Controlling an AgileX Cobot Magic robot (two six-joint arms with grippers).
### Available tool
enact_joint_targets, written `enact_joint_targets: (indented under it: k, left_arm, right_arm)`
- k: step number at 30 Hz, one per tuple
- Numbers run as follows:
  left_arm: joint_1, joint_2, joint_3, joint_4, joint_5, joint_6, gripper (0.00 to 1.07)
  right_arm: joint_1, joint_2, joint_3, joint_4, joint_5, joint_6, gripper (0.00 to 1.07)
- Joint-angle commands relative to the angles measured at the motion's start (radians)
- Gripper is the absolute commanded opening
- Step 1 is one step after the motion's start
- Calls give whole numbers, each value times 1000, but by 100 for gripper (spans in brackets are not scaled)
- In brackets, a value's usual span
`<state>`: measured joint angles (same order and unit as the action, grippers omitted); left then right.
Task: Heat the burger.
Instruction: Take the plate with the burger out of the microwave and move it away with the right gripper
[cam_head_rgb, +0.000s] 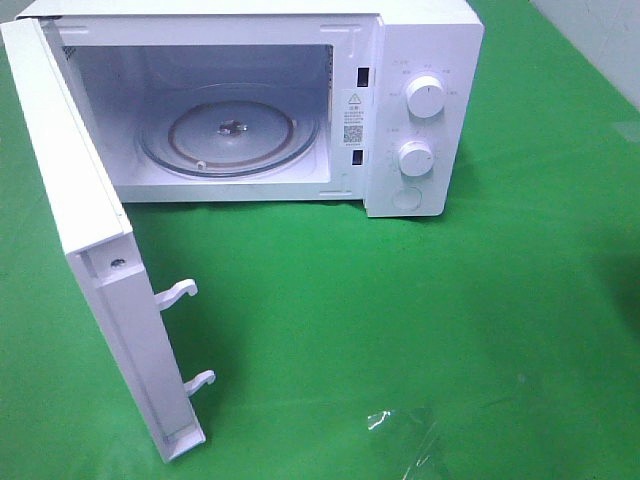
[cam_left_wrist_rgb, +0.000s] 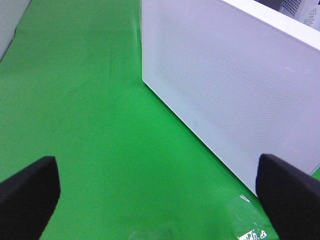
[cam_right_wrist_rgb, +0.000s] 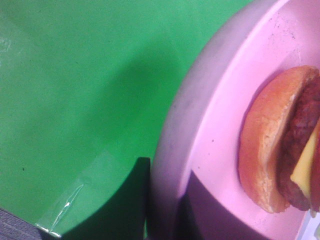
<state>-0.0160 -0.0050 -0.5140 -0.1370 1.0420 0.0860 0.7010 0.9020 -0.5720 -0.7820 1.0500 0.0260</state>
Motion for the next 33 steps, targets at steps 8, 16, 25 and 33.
enact_joint_targets:
  k: [8, 16, 25, 33]
  left_arm:
    - [1, -14, 4, 2, -7, -4, 100]
    - [1, -14, 4, 2, -7, -4, 100]
    - [1, -14, 4, 2, -7, -4, 100]
    - [1, -14, 4, 2, -7, -4, 100]
  right_arm:
    - [-4, 108, -13, -92, 68, 168, 0]
    - [-4, 197, -14, -108, 93, 370, 0]
    - [-4, 348, -89, -106, 153, 623, 0]
    - [-4, 467, -106, -76, 149, 729, 1]
